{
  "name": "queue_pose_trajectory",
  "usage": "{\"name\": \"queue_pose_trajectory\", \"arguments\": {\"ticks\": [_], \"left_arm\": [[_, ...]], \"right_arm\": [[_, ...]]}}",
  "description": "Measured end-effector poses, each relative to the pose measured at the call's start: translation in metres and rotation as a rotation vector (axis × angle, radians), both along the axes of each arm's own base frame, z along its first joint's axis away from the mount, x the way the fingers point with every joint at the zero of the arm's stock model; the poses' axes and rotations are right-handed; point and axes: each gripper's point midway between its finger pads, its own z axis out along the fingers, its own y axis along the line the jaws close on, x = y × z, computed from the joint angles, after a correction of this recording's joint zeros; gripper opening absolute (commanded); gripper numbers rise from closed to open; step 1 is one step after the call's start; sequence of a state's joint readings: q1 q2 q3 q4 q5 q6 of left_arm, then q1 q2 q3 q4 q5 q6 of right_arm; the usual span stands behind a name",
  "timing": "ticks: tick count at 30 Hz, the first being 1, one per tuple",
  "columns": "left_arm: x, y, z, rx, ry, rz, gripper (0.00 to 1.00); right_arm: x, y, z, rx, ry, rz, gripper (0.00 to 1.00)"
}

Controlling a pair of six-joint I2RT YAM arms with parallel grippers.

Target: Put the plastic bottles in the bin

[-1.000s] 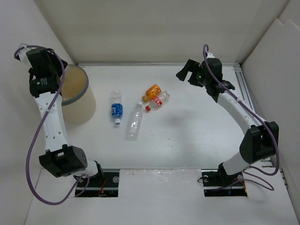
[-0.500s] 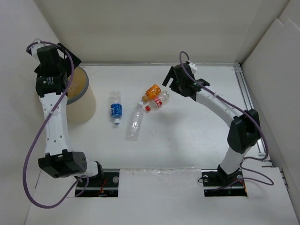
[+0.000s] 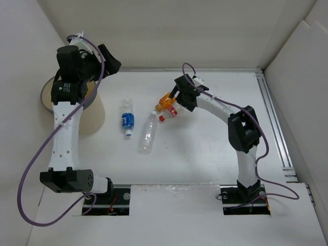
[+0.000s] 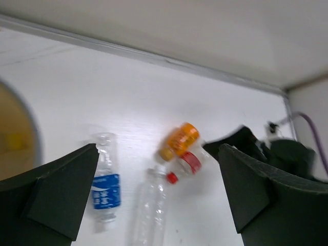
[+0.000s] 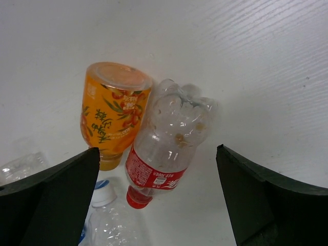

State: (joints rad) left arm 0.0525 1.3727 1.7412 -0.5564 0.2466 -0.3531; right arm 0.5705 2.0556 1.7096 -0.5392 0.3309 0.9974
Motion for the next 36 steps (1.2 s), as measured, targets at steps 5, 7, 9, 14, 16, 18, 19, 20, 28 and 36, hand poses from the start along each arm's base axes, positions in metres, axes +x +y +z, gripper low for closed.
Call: {"name": "queue_pose_trajectory", "arguments": {"ticks": [5,7,9,14,16,18,19,20,28,36], "left_arm": [[-0.004,-0.039,0.008,-0.020,-0.038,-0.178,1.00],[-0.004,-0.042,0.011,-0.023,-0.050,-0.197,1.00],[-0.004,-0.043,0.011,-0.026,-0.057,-0.210,1.00],[-0.004,-0.049,-0.001,-0.039,-0.041,-0.253,1.00],[-0.003,-0.053,-0.007,-0.043,-0.031,-0.267,1.00],[-0.003,-0.063,-0.013,-0.038,-0.020,-0.279,1.00],[-0.004,-0.072,-0.016,-0.034,-0.016,-0.298,1.00],[-0.006,-0.085,-0.019,-0.032,-0.011,-0.326,1.00],[-0.005,-0.131,-0.070,-0.090,0.079,-0.442,1.00],[-0.024,-0.208,-0.075,-0.130,0.055,-0.694,1.00]], "right_arm": [[0.002,-0.001,-0.021,-0.009,0.032,-0.020,0.97],[0.003,-0.002,-0.033,-0.015,0.051,-0.030,0.97],[0.002,-0.003,-0.049,-0.025,0.077,-0.039,0.97],[0.003,-0.005,-0.067,-0.025,0.100,-0.074,0.88],[0.003,-0.008,-0.069,-0.023,0.097,-0.086,0.71],[0.002,-0.014,-0.072,-0.014,0.094,-0.104,0.61],[0.000,-0.018,-0.072,-0.008,0.093,-0.113,0.52],[0.000,-0.022,-0.072,0.001,0.090,-0.124,0.45],[-0.008,-0.088,-0.069,-0.009,0.110,-0.193,0.00],[0.006,-0.130,0.021,-0.028,-0.070,-0.060,0.00]]}}
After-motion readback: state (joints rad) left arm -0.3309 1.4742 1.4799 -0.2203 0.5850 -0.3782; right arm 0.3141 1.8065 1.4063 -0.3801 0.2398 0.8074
